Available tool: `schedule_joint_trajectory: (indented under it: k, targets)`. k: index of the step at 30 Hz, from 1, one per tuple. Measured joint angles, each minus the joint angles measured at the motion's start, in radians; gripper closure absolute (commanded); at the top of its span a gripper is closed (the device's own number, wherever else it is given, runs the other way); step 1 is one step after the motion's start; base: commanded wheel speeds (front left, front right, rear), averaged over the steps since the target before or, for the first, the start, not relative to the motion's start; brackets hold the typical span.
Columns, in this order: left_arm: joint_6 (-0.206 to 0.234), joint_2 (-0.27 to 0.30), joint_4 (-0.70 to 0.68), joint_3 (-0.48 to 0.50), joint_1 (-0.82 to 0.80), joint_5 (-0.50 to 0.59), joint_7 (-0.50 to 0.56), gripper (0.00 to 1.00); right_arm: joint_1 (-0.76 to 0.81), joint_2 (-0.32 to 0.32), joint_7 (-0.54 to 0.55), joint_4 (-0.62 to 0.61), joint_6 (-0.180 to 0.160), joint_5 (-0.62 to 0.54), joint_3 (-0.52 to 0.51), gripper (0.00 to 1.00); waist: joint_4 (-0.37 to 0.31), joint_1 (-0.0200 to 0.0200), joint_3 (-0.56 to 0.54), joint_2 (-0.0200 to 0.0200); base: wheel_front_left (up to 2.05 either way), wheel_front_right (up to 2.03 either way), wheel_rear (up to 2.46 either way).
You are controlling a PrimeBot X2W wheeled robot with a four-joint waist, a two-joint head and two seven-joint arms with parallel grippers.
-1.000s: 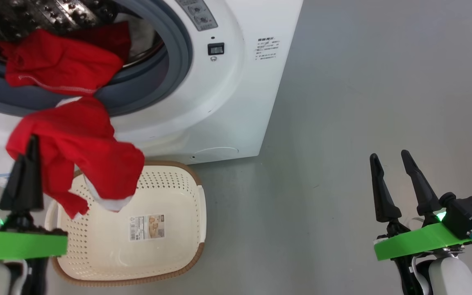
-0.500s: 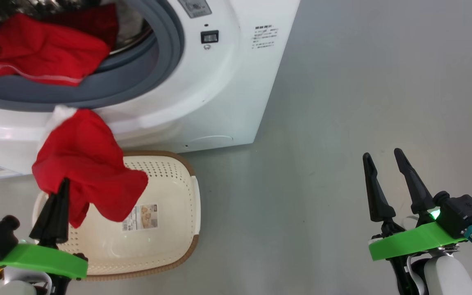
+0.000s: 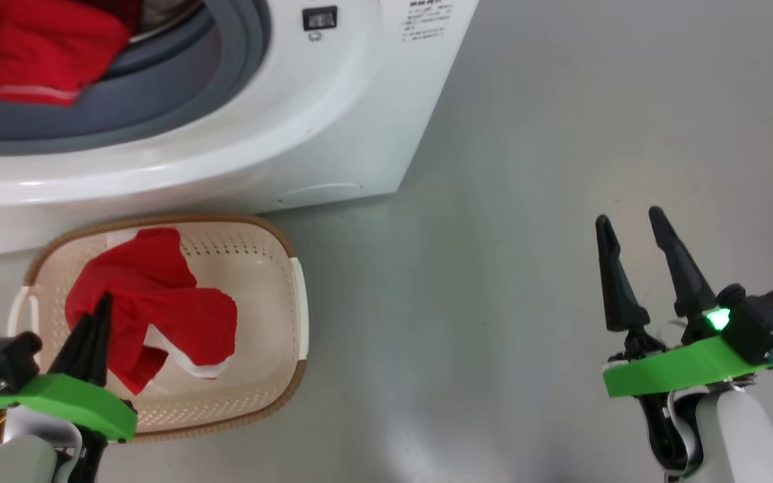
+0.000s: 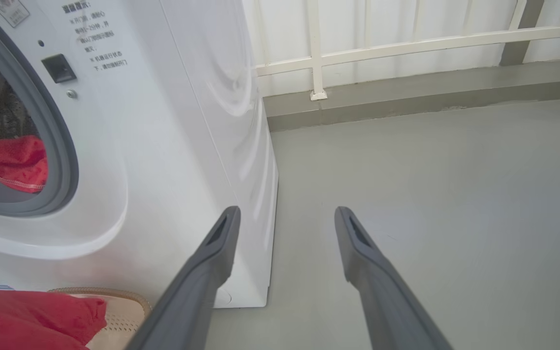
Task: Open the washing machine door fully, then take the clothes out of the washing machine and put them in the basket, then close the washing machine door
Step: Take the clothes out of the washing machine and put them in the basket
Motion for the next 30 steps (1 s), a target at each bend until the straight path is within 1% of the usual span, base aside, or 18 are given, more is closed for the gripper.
schedule_joint_trajectory:
  k: [6,11,17,26,28,30]
  targets:
    - [0.000,0.008,0.097,-0.058,-0.069,-0.009,0.000,1.00,-0.030,0.000,0.000,-0.015,0.000,0.006,0.015,0.00,-0.016,0.0000,0.056,0.0000,0.00,0.00,0.00]
    - [0.000,0.033,0.173,-0.102,-0.123,-0.019,0.000,1.00,-0.041,0.000,0.000,-0.020,0.000,0.011,0.026,0.00,-0.030,0.0000,0.105,0.0001,0.00,0.00,0.00]
    - [0.000,0.048,0.240,-0.149,-0.191,-0.023,0.000,1.00,-0.077,0.000,0.000,-0.040,0.000,0.031,0.035,0.00,-0.049,0.0000,0.166,0.0001,0.00,0.00,0.00]
    - [0.000,0.075,0.361,-0.213,-0.296,-0.086,0.000,1.00,-0.118,0.000,0.000,-0.061,0.000,0.058,0.059,0.00,-0.083,0.0000,0.265,0.0000,0.00,0.00,0.00]
    - [0.000,0.087,0.379,-0.228,-0.310,-0.101,0.000,0.96,-0.128,0.000,0.000,-0.062,0.000,0.058,0.062,0.00,-0.091,0.0000,0.282,0.0000,0.00,0.00,0.00]
    - [0.000,0.098,0.402,-0.237,-0.323,-0.116,0.000,0.96,-0.131,0.000,0.000,-0.066,0.000,0.060,0.064,0.00,-0.099,0.0000,0.296,0.0000,0.00,0.00,0.00]
